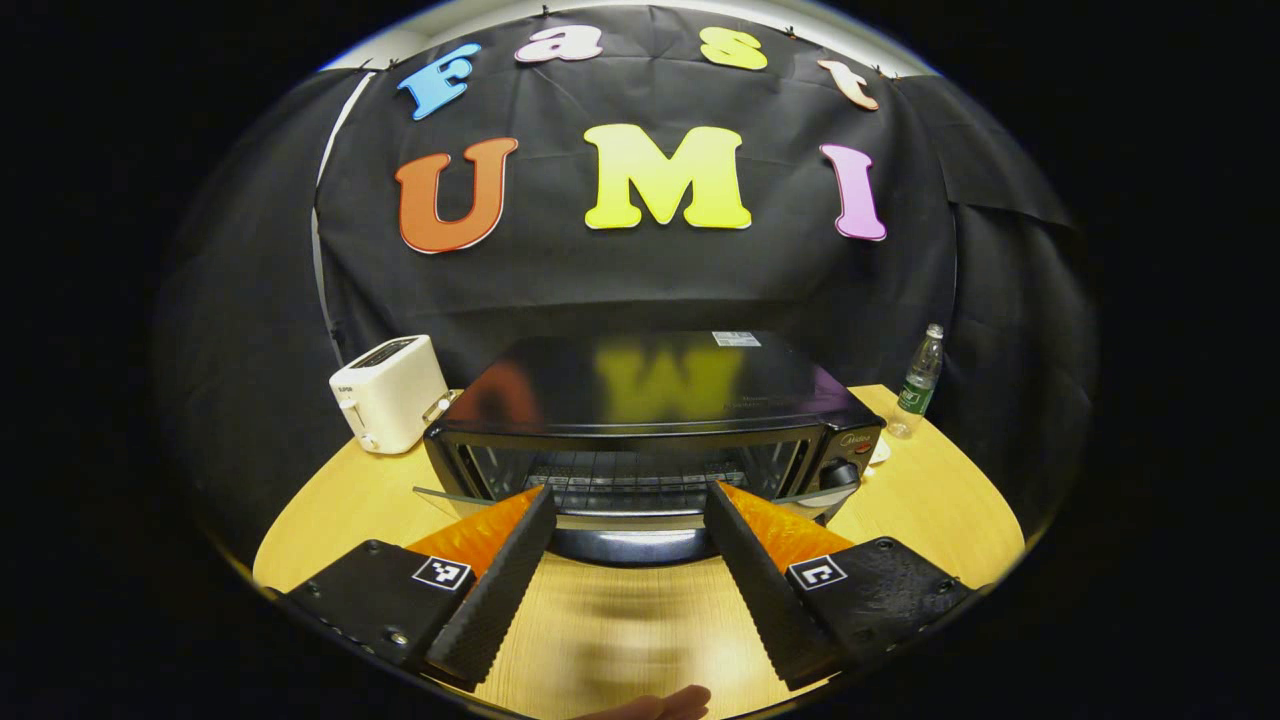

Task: Open the electric oven with the left hand, put the food in, and close the electric oven.

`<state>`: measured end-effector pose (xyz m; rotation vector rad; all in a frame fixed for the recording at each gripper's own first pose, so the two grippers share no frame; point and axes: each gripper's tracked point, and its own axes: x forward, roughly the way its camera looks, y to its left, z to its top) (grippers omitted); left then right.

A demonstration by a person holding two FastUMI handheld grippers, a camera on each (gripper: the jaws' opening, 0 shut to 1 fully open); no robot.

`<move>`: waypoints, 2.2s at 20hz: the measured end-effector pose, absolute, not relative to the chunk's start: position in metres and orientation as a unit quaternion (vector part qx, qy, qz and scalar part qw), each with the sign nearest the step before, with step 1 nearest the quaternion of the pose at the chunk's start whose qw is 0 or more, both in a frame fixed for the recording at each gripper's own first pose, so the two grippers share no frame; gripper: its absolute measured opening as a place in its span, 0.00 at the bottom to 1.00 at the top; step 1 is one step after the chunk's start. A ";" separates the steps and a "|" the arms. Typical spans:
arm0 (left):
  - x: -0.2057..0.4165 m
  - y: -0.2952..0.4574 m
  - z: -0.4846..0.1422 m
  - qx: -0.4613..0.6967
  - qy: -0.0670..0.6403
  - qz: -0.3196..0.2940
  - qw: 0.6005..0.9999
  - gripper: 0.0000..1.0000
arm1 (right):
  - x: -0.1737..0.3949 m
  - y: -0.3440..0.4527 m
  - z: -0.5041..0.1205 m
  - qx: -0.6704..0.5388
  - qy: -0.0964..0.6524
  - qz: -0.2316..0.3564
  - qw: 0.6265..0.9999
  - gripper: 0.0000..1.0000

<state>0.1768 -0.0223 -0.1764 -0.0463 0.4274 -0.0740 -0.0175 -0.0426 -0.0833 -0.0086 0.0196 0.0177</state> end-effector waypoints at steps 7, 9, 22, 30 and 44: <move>0.146 -0.024 -0.190 -0.018 0.208 -0.040 0.977 1.00 | -0.021 -0.044 -0.098 0.008 0.024 0.003 1.000 1.00; 0.136 -0.023 -0.197 -0.020 0.210 -0.042 0.977 1.00 | -0.021 -0.043 -0.104 0.010 0.033 0.004 0.999 1.00; 0.084 -0.035 -0.255 -0.027 0.220 -0.050 0.974 0.95 | -0.014 -0.027 -0.137 0.009 0.065 0.011 0.998 1.00; 0.071 -0.046 -0.308 -0.049 0.264 -0.046 0.962 0.94 | -0.006 -0.025 -0.158 0.013 0.083 0.010 0.996 1.00; 0.033 -0.027 -0.188 -0.043 0.140 -0.046 0.988 0.93 | 0.025 -0.020 -0.198 0.025 0.125 0.013 0.992 1.00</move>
